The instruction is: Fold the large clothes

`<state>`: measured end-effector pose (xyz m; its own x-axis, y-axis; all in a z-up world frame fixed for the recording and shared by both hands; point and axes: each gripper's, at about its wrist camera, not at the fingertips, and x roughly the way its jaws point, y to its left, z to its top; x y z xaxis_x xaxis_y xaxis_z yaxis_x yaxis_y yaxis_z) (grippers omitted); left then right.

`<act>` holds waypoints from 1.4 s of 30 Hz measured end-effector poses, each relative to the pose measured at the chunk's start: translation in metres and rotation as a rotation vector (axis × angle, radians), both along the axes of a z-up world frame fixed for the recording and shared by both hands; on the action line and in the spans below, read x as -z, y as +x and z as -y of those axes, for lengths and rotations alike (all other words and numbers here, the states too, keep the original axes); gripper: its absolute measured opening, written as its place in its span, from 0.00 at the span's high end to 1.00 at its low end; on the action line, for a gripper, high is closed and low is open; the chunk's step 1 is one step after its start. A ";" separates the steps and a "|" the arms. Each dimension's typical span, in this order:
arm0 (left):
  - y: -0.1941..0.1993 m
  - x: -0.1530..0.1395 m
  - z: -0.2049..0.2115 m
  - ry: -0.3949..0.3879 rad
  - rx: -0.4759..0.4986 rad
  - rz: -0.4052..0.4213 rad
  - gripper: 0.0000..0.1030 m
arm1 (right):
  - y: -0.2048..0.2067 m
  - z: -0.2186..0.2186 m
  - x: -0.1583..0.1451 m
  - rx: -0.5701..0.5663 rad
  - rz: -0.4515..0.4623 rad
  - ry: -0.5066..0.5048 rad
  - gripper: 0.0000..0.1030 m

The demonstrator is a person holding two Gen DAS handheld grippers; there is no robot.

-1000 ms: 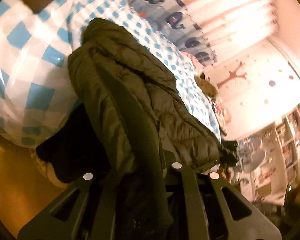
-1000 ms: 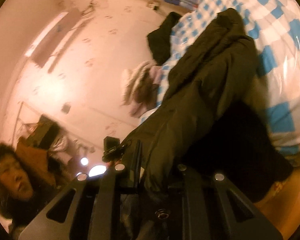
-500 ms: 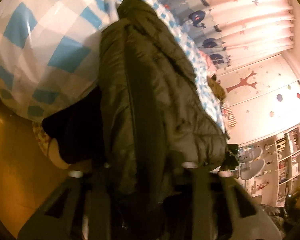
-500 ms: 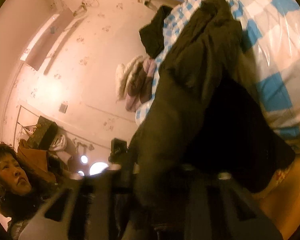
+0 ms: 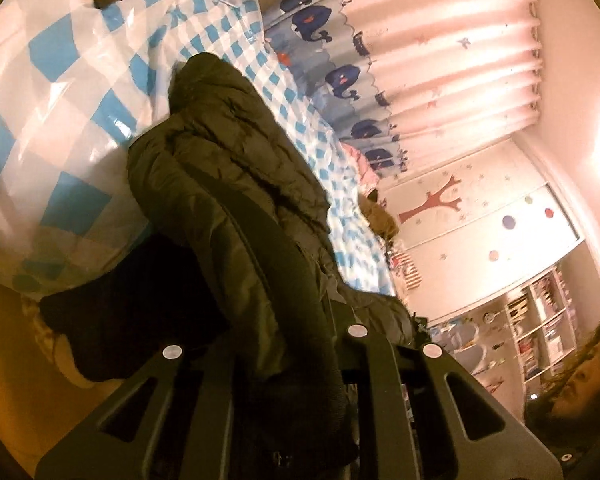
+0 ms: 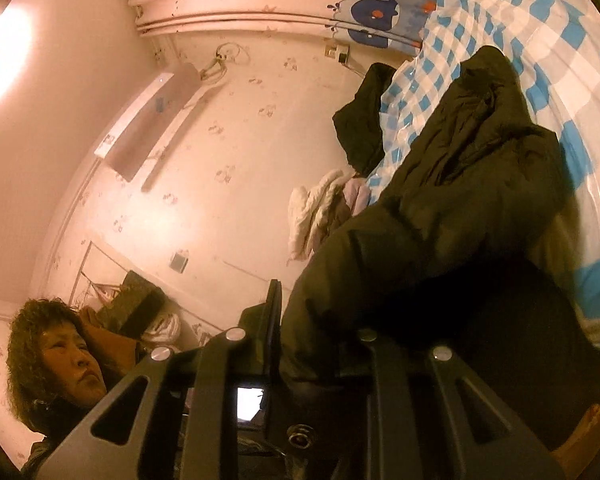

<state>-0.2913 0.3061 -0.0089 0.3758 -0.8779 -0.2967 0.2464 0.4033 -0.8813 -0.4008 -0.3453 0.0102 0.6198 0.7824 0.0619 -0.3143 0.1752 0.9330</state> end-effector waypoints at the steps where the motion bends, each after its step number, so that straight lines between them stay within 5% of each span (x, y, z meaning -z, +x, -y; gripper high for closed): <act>1: 0.006 -0.004 0.000 -0.014 -0.006 0.012 0.90 | 0.006 0.001 -0.004 0.011 0.014 0.004 0.80; 10: 0.076 -0.065 0.015 -0.091 -0.052 0.130 0.90 | 0.072 0.013 -0.045 0.044 0.158 0.042 0.80; 19: 0.152 -0.098 0.035 -0.115 -0.107 0.166 0.90 | 0.131 0.035 -0.074 0.102 0.207 0.027 0.80; 33: 0.285 -0.127 0.070 -0.014 -0.218 0.176 0.90 | 0.250 0.080 -0.073 0.243 0.116 -0.005 0.80; 42: 0.354 -0.109 0.089 0.064 -0.295 0.148 0.90 | 0.318 0.092 -0.052 0.260 0.034 -0.043 0.80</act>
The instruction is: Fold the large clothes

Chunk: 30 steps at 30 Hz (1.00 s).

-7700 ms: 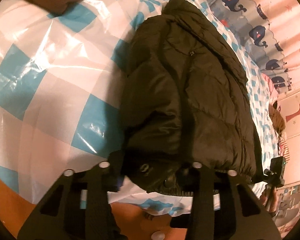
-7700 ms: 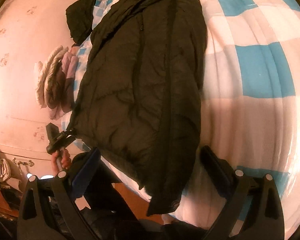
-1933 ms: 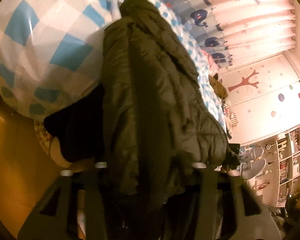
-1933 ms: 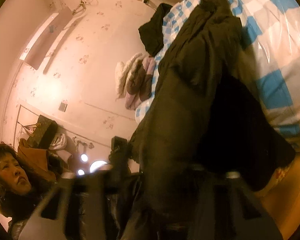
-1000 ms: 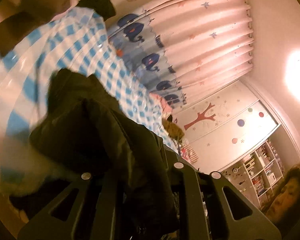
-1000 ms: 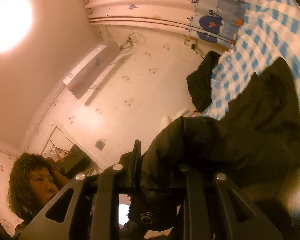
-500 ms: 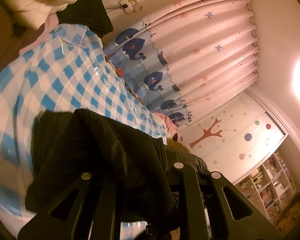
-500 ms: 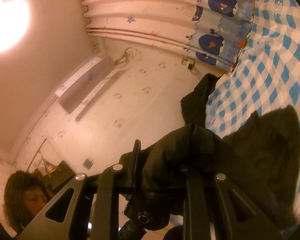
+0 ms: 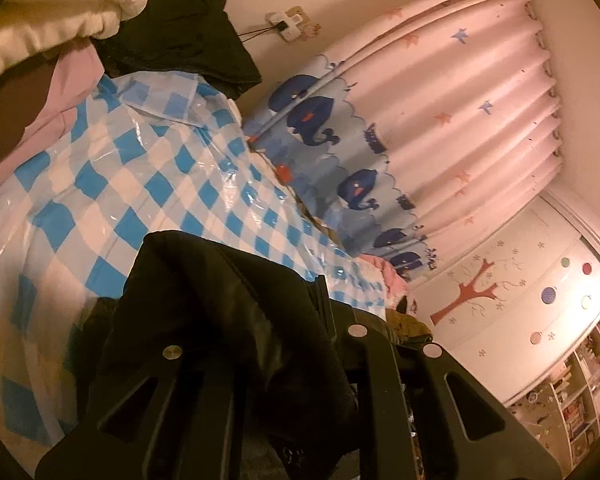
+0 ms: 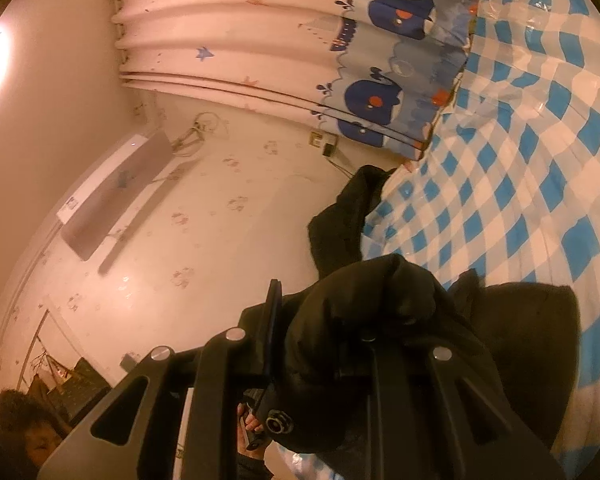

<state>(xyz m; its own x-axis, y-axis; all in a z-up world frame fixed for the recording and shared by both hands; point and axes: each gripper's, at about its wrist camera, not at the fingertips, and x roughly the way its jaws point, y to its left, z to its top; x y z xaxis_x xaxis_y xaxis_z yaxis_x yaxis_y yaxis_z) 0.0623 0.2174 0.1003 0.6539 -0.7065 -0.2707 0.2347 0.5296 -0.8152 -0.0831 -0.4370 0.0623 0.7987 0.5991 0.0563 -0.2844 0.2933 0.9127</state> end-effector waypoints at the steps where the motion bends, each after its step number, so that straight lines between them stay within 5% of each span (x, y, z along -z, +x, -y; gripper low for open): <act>1: 0.006 0.004 0.000 0.004 -0.009 -0.007 0.90 | 0.005 0.001 0.004 0.003 -0.009 0.000 0.80; 18: 0.078 0.070 0.009 0.097 -0.088 -0.117 0.90 | 0.083 0.018 0.076 0.064 -0.216 -0.018 0.80; 25: 0.116 0.123 0.021 0.190 -0.120 -0.231 0.87 | 0.108 0.025 0.119 0.091 -0.347 -0.023 0.80; 29: 0.136 0.148 0.034 0.256 -0.100 -0.307 0.79 | 0.117 0.032 0.144 0.103 -0.435 0.015 0.71; 30: 0.140 0.152 0.037 0.262 -0.089 -0.327 0.75 | 0.118 0.035 0.150 0.104 -0.451 0.036 0.63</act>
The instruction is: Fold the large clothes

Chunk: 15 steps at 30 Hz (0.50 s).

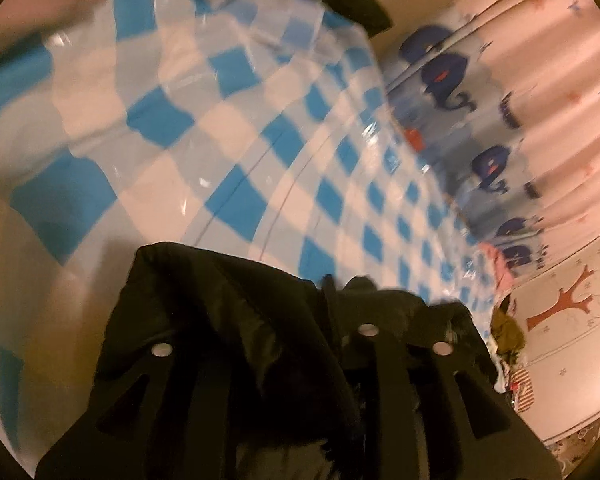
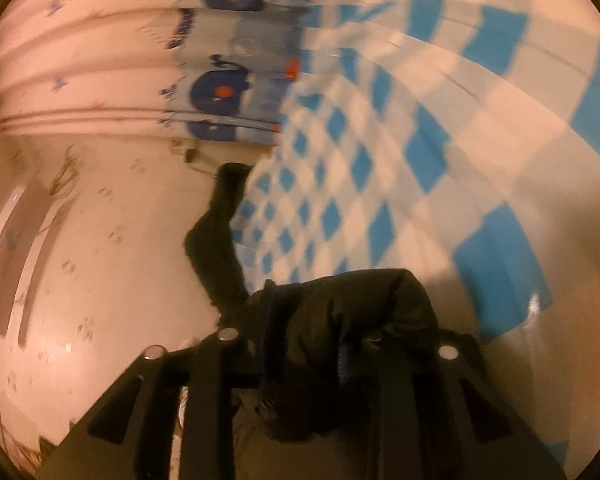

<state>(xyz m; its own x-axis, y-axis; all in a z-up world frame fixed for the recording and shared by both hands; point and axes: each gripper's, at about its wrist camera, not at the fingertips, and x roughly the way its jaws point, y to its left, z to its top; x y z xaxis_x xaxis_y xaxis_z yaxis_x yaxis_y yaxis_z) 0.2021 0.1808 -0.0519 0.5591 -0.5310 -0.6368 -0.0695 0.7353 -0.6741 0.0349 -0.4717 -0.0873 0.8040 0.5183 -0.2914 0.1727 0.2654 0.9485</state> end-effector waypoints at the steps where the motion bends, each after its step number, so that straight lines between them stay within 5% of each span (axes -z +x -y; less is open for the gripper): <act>1: 0.007 0.006 0.003 0.002 0.017 -0.042 0.73 | 0.001 0.003 0.005 0.009 -0.018 0.023 0.54; 3: 0.017 0.009 0.004 -0.026 0.035 -0.106 0.68 | 0.002 0.007 0.007 0.022 -0.034 0.042 0.46; 5: 0.021 0.005 -0.002 -0.113 0.042 -0.144 0.49 | 0.000 0.009 -0.002 0.032 -0.030 0.030 0.40; 9: 0.015 -0.029 -0.020 -0.284 0.024 -0.097 0.18 | -0.009 -0.004 -0.047 0.034 0.017 -0.123 0.25; 12: 0.002 -0.061 -0.043 -0.376 -0.066 -0.025 0.13 | -0.008 -0.038 -0.088 -0.066 0.066 -0.306 0.22; 15: -0.020 -0.104 -0.024 -0.323 0.045 0.127 0.13 | 0.003 -0.098 -0.119 -0.244 0.081 -0.518 0.19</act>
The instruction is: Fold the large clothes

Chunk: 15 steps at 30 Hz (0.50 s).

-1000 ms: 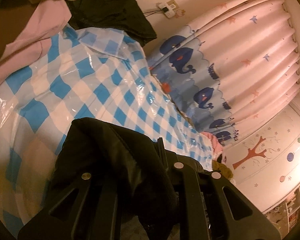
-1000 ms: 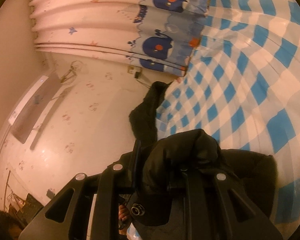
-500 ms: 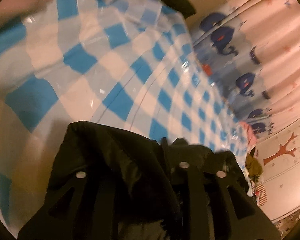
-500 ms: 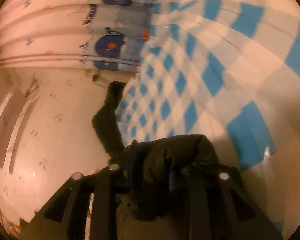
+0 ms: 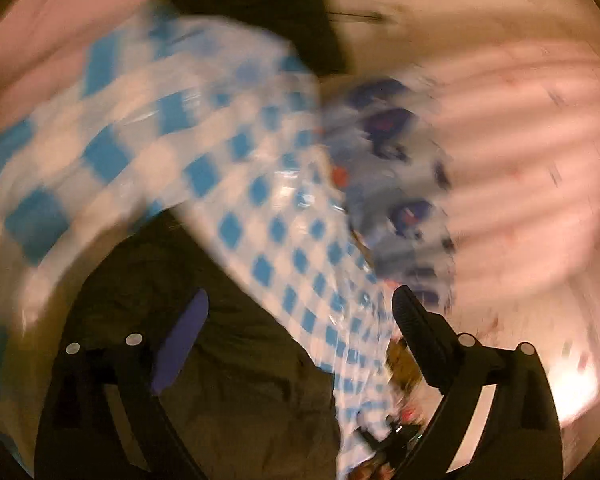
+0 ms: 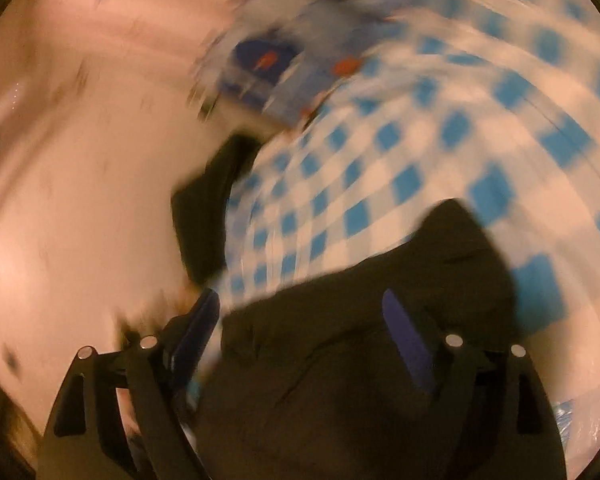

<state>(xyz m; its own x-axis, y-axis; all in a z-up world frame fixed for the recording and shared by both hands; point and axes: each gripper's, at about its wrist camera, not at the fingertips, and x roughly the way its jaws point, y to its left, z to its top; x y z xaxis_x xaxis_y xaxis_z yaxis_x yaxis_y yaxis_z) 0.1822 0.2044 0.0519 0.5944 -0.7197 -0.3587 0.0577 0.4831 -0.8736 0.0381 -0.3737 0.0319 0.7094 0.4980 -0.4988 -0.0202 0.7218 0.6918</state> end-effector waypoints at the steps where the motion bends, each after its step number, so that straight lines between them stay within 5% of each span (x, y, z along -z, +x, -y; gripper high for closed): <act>1: -0.009 -0.010 0.014 0.034 0.070 0.062 0.13 | 0.007 -0.028 -0.007 -0.069 -0.018 -0.106 0.19; 3: -0.027 -0.024 0.059 0.127 0.246 0.168 0.13 | 0.018 -0.068 -0.006 -0.159 -0.065 -0.254 0.18; 7: -0.051 0.005 0.174 0.489 0.546 0.253 0.13 | 0.051 -0.131 0.023 -0.234 -0.140 -0.545 0.18; 10: -0.029 0.055 0.214 0.720 0.534 0.184 0.13 | 0.076 -0.141 0.055 -0.212 -0.185 -0.678 0.16; 12: -0.010 0.098 0.209 0.736 0.481 0.074 0.13 | 0.097 -0.128 0.088 -0.188 -0.253 -0.641 0.07; 15: 0.000 0.115 0.210 0.739 0.459 0.067 0.13 | 0.103 -0.119 0.110 -0.185 -0.302 -0.595 0.07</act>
<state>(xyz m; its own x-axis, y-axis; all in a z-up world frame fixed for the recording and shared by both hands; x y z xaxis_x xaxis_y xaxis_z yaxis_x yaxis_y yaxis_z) 0.1818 -0.0057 -0.0633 0.3396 -0.4895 -0.8031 0.4255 0.8415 -0.3330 0.1408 -0.2546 -0.0780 0.4262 0.1778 -0.8870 -0.0480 0.9836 0.1741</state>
